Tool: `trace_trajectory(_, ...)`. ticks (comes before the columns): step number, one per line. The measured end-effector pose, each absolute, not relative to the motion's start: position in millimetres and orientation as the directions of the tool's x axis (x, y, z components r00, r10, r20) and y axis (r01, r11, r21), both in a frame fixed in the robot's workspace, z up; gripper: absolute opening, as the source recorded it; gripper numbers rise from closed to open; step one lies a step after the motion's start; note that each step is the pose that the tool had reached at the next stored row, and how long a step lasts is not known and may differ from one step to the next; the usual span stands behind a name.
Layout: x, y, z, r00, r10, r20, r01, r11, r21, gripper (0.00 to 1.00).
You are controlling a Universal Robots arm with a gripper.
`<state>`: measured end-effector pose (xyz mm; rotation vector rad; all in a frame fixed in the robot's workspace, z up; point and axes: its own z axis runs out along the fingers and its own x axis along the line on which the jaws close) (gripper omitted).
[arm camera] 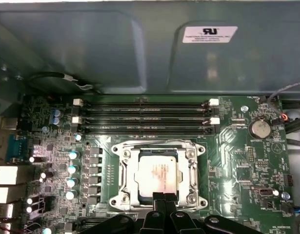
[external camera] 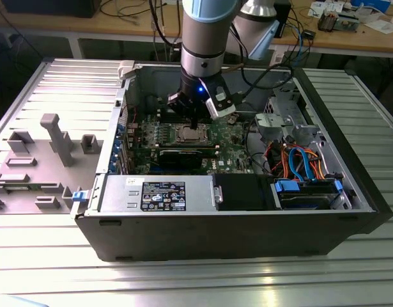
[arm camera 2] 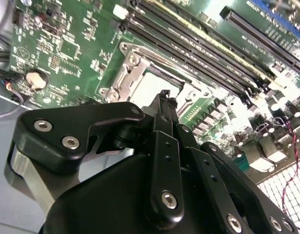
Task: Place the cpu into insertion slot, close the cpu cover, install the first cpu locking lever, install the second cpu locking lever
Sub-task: 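Install the second cpu locking lever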
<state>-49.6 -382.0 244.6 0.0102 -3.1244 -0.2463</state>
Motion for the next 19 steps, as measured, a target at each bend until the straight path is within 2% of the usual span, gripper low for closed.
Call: trace_trajectory(19, -58.7, -366.9, 244.6, -1.000, -0.007, 0.007, -0.005, 0.989, 0.149, 0.11)
